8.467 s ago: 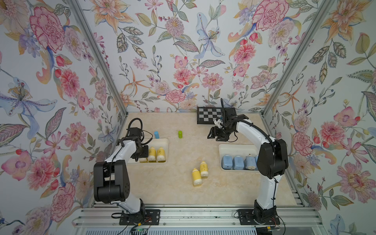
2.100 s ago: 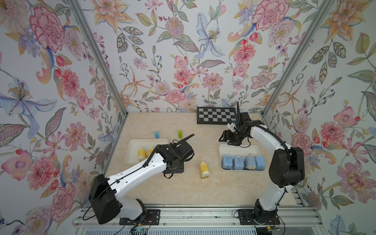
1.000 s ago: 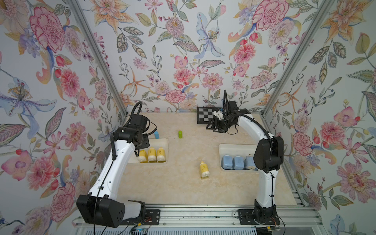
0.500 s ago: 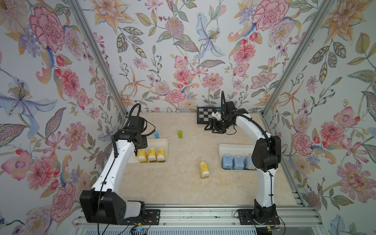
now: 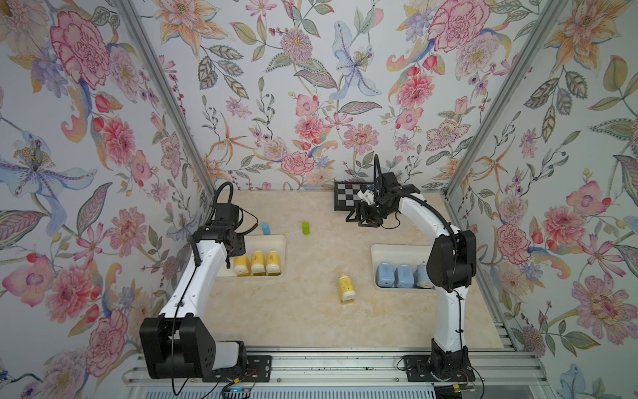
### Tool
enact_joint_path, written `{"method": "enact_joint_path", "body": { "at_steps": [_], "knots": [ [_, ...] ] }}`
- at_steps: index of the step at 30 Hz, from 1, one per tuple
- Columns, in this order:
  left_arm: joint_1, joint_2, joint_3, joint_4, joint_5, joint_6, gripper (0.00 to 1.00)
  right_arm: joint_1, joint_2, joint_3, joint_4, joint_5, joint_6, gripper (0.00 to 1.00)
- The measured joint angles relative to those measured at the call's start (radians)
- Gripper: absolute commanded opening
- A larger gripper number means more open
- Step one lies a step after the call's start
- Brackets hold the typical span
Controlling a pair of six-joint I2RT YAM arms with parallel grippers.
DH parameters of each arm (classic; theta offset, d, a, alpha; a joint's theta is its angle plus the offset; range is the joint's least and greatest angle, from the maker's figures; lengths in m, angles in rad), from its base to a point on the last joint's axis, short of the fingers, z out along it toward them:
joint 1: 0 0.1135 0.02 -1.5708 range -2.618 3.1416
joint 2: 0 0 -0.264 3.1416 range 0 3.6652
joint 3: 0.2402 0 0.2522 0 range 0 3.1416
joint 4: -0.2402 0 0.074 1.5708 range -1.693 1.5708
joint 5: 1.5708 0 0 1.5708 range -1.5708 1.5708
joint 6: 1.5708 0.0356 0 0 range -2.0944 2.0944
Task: Place the pencil sharpeners by color into the storage box
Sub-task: Place the pencil sharpener in the storage box.
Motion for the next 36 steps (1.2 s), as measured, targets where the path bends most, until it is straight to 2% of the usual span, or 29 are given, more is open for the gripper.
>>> {"method": "enact_joint_path", "body": {
  "at_steps": [16, 25, 36],
  "knots": [
    [0.085, -0.007, -0.074, 0.143, 0.047, 0.114, 0.41, 0.0, 0.0, -0.002, 0.0, -0.001, -0.003, 0.73],
    [0.139, -0.004, -0.116, 0.158, 0.063, 0.176, 0.41, 0.0, 0.0, -0.003, 0.0, -0.004, -0.008, 0.72],
    [0.155, 0.018, -0.142, 0.173, 0.116, 0.222, 0.42, 0.0, 0.0, -0.009, -0.001, -0.004, -0.011, 0.73]
  ]
}}
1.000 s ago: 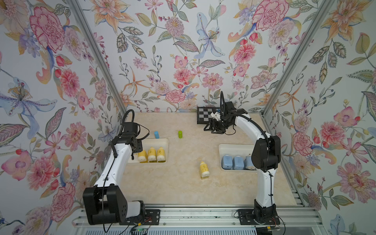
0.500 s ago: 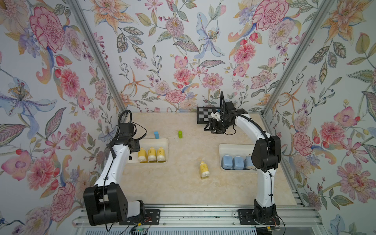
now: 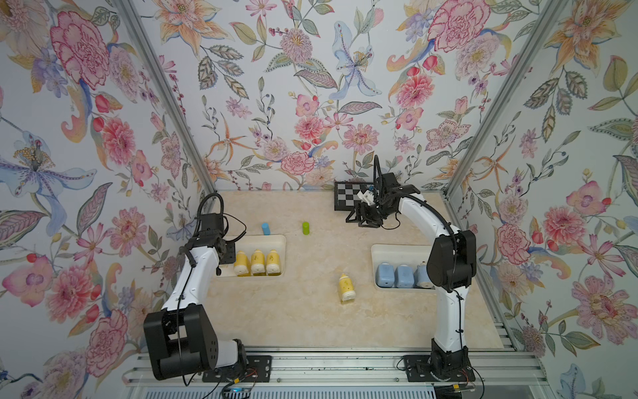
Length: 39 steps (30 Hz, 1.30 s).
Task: Place the pencil sharpeners by color into the storage box
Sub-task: Place the pencil sharpener in the storage box.
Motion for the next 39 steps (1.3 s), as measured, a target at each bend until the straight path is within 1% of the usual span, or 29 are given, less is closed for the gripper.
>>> {"method": "enact_joint_path", "body": {
  "at_steps": [13, 25, 34, 39],
  "knots": [
    [0.006, 0.013, -0.023, 0.005, 0.014, 0.0, 0.41, 0.004, 0.0, -0.003, 0.0, -0.001, 0.0, 0.73],
    [0.022, 0.082, -0.032, 0.025, 0.04, 0.0, 0.41, 0.006, 0.0, -0.026, -0.003, -0.004, -0.011, 0.73],
    [0.023, 0.098, -0.038, 0.029, 0.06, 0.0, 0.41, 0.006, 0.0, -0.026, -0.003, -0.008, -0.011, 0.72],
    [0.034, 0.105, -0.038, 0.029, 0.063, 0.0, 0.43, 0.006, 0.0, -0.026, -0.003, -0.007, -0.011, 0.73]
  ]
}}
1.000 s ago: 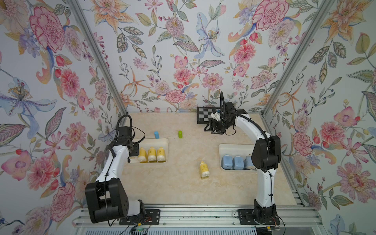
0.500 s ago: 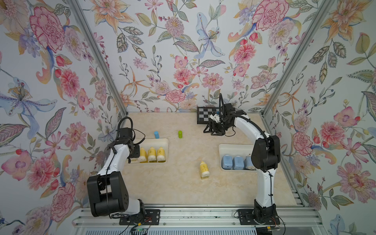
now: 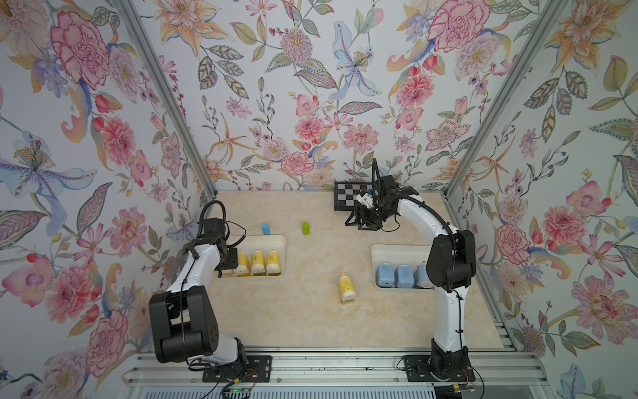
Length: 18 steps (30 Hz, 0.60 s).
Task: Place the pencil sharpeners by color into the storage box
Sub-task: Place the pencil sharpener in the storage box.
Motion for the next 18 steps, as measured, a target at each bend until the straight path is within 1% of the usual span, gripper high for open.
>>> {"method": "enact_joint_path", "body": {
  "at_steps": [8, 18],
  "knots": [
    [0.015, 0.012, -0.001, 0.0, 0.005, 0.0, 0.43, 0.0, 0.0, 0.0, 0.0, 0.0, 0.0, 0.72],
    [0.02, 0.021, 0.0, 0.0, 0.051, 0.001, 0.42, 0.0, 0.0, 0.0, 0.0, 0.0, 0.0, 0.72]
  ]
}}
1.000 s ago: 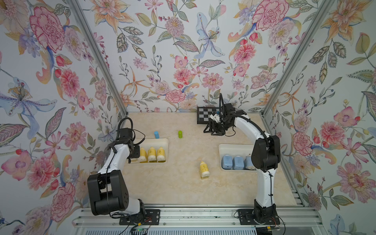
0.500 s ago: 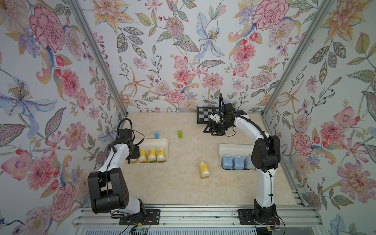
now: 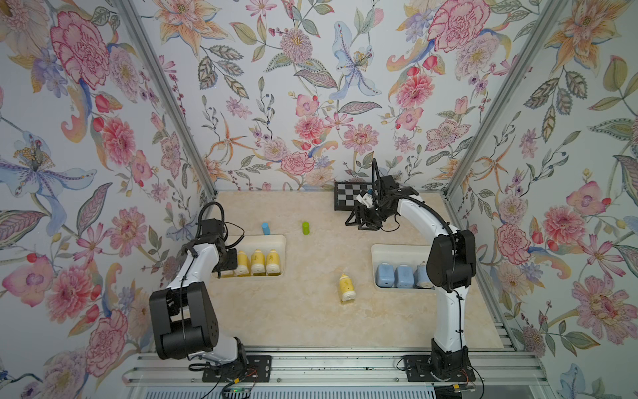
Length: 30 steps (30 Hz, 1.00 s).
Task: Place the pencil sharpeners by color into the storage box
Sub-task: Place the pencil sharpener in the storage box.
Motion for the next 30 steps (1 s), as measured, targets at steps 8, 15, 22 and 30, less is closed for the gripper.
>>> {"method": "enact_joint_path", "body": {
  "at_steps": [8, 15, 22, 30],
  "knots": [
    [0.016, 0.0, 0.0, 0.0, 0.042, 0.01, 0.42, 0.0, 0.0, 0.0, 0.0, -0.004, 0.0, 0.73],
    [0.019, 0.0, 0.0, 0.001, 0.088, 0.02, 0.41, 0.0, 0.0, 0.0, 0.0, -0.006, 0.0, 0.72],
    [0.02, 0.0, 0.0, 0.02, 0.119, 0.022, 0.41, 0.0, 0.0, 0.0, 0.0, -0.006, 0.0, 0.73],
    [0.021, 0.002, 0.0, 0.023, 0.146, 0.026, 0.43, 0.0, 0.0, 0.0, 0.0, -0.006, 0.0, 0.72]
  ]
}}
